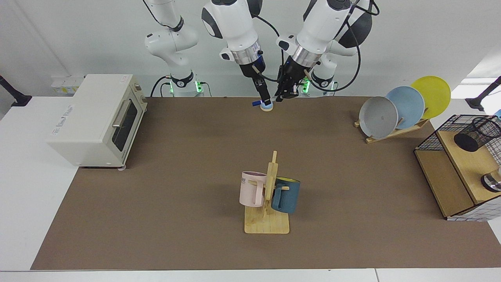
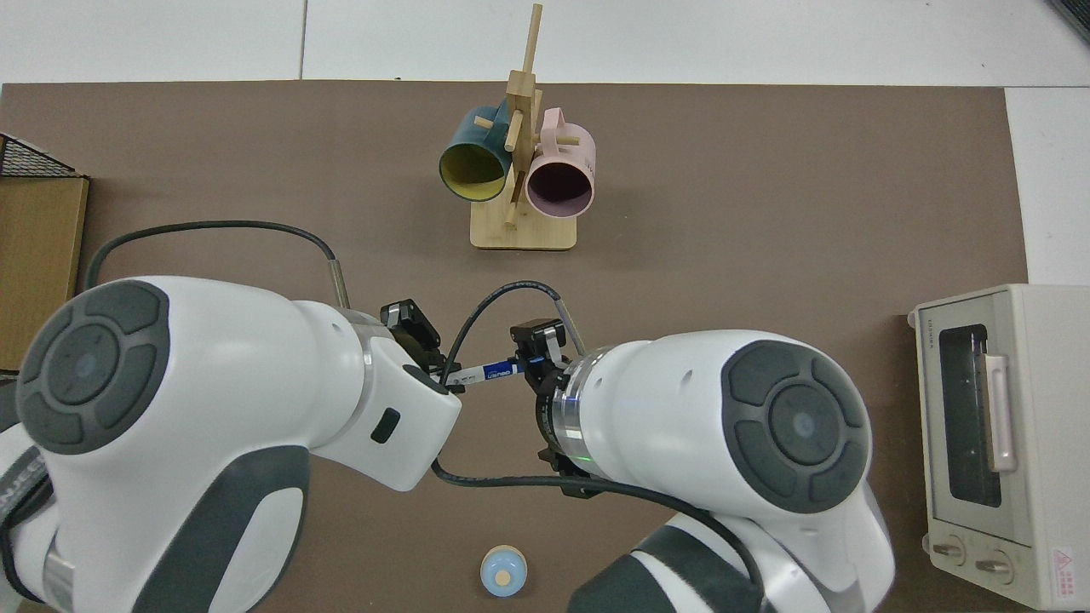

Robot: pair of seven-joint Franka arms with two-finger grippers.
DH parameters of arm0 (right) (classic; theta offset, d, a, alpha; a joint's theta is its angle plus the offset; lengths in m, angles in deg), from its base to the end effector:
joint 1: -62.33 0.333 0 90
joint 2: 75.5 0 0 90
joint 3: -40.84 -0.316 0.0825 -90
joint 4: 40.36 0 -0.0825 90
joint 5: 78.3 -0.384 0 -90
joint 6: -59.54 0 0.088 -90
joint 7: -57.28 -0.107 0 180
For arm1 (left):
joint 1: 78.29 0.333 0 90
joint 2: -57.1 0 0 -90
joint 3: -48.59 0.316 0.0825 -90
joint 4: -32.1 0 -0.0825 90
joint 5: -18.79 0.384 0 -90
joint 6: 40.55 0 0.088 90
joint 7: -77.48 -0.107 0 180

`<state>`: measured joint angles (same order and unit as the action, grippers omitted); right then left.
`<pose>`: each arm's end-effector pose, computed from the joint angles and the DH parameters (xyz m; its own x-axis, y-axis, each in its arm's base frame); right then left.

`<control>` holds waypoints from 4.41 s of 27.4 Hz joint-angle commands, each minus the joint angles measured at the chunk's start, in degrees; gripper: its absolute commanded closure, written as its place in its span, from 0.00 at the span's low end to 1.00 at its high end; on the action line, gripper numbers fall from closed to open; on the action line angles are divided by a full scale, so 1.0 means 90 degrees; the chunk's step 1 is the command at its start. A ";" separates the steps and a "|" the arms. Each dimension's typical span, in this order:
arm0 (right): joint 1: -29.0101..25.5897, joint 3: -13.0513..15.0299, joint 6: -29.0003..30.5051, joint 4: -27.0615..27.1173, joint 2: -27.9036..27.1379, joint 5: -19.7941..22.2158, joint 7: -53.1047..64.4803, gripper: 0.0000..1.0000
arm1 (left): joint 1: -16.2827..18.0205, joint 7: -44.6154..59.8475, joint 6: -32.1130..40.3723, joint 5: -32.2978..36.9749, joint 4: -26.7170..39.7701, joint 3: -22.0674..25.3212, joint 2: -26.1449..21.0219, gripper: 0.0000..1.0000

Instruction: Put markers into pen holder

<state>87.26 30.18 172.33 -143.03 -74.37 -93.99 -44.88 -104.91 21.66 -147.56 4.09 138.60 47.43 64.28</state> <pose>0.4584 0.3505 0.5689 0.3249 -0.8990 -0.2937 -0.9455 -0.3019 -0.1219 0.4654 -0.2678 0.5842 0.1682 -0.9466 0.2751 -0.9857 -0.1646 0.0363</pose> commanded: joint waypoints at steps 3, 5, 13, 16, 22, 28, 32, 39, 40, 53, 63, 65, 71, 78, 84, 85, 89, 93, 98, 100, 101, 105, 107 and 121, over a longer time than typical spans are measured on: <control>-0.0406 0.0022 -0.0607 -0.0018 0.0187 0.0296 0.1418 0.01 | 0.0389 0.0187 0.0346 0.0217 -0.0114 -0.0027 0.0140 1.00; -0.0571 0.0022 -0.0734 -0.0018 0.0265 0.0365 0.1857 0.01 | 0.0419 0.0285 0.0482 0.0315 -0.0202 -0.0018 0.0140 1.00; -0.1236 0.0022 -0.1203 -0.0018 0.0568 0.0472 0.3937 0.01 | 0.0663 0.0861 0.0941 0.0588 -0.0251 -0.0018 0.0150 1.00; -0.1450 0.0022 -0.1379 -0.0028 0.0617 0.0658 0.4893 0.01 | 0.0848 0.1133 0.1224 0.0725 -0.0377 -0.0027 0.0140 1.00; -0.1870 0.0012 -0.1438 -0.0057 0.0617 0.1000 0.6466 0.01 | 0.1121 0.1622 0.1538 0.0891 -0.0651 -0.0018 0.0101 1.00; -0.2222 0.0003 -0.1428 -0.0057 0.0588 0.1526 0.8195 0.01 | 0.1278 0.1945 0.1869 0.1125 -0.0915 -0.0018 0.0062 1.00; -0.2408 0.0003 -0.1292 -0.0047 0.0549 0.1723 0.9182 0.01 | 0.1278 0.1955 0.1967 0.1399 -0.0974 -0.0008 0.0062 1.00; -0.2779 0.0003 -0.1096 0.0011 0.0383 0.1781 0.9945 0.01 | 0.1532 0.1906 0.2162 0.1419 -0.1100 -0.0018 0.0071 1.00; -0.2818 0.0003 -0.1096 0.0031 0.0383 0.1791 0.9984 0.01 | 0.1580 0.1906 0.2192 0.1419 -0.1130 -0.0018 0.0071 1.00; -0.2818 -0.0007 -0.2120 0.1641 -0.0476 0.2055 1.0316 0.01 | 0.1844 0.1818 0.2436 0.1565 -0.1208 -0.0018 0.0081 1.00; -0.2848 -0.0007 -0.2141 0.1750 -0.0545 0.2074 1.0336 0.01 | 0.1864 0.1760 0.2826 0.2579 -0.1383 0.0002 0.0091 1.00; -0.2896 -0.0007 -0.2141 0.1749 -0.0545 0.2065 1.0346 0.01 | 0.1874 0.1498 0.2914 0.2941 -0.1481 0.0002 0.0062 1.00; -0.2916 -0.0007 -0.2209 0.1720 -0.0506 0.2006 1.0346 0.01 | 0.2195 0.0170 0.2915 0.3800 -0.1676 0.0089 -0.0006 1.00; -0.2955 -0.0007 -0.2336 0.1613 -0.0428 0.1947 1.0336 0.01 | 0.2732 -0.1656 0.2798 0.4445 -0.2311 0.0109 -0.0485 1.00; -0.2955 -0.0007 -0.2443 0.1613 -0.0408 0.1928 1.0258 0.01 | 0.3026 -0.2770 0.2437 0.5118 -0.2409 0.0119 -0.0563 1.00; -0.2955 -0.0007 -0.2463 0.1613 -0.0408 0.1928 1.0258 0.01 | 0.3036 -0.2946 0.2339 0.5275 -0.2409 0.0119 -0.0563 1.00; -0.2974 -0.0007 -0.2473 0.1613 -0.0408 0.1850 1.0248 0.01 | 0.3201 -0.3698 0.1930 0.5647 -0.2409 0.0216 -0.0602 1.00; -0.2955 -0.0007 -0.2570 0.1622 -0.0408 0.1840 1.0180 0.01 | 0.3465 -0.3982 0.1373 0.5841 -0.2409 0.0265 -0.0583 1.00; -0.2906 -0.0007 -0.2610 0.1623 -0.0360 0.1840 0.9878 0.01 | 0.3836 -0.4333 0.0845 0.6165 -0.2390 0.0266 -0.0583 1.00; -0.2897 -0.0007 -0.2610 0.1623 -0.0340 0.1850 0.9760 0.01 | 0.3973 -0.4509 0.0660 0.6165 -0.2390 0.0266 -0.0593 1.00; -0.2896 -0.0007 -0.2610 0.1623 -0.0330 0.1850 0.9731 0.01 | 0.4060 -0.4568 0.0581 0.6165 -0.2390 0.0266 -0.0602 1.00; -0.2916 0.0003 -0.2610 0.1623 -0.0262 0.1850 0.9691 0.01 | 0.4188 -0.4861 0.0396 0.6194 -0.2390 0.0266 -0.0622 1.00; -0.2945 -0.0007 -0.2610 0.1623 -0.0242 0.1850 0.9701 0.01 | 0.4217 -0.4891 0.0337 0.6214 -0.2360 0.0266 -0.0661 1.00; -0.2945 -0.0007 -0.2532 0.1574 -0.0213 0.1850 0.9203 0.01 | 0.4764 -0.5496 -0.0337 0.6496 -0.2263 0.0256 -0.1042 1.00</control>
<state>61.81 30.88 149.86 -128.77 -76.72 -76.75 39.75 -63.96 -25.44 -148.53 60.12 118.41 50.35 56.25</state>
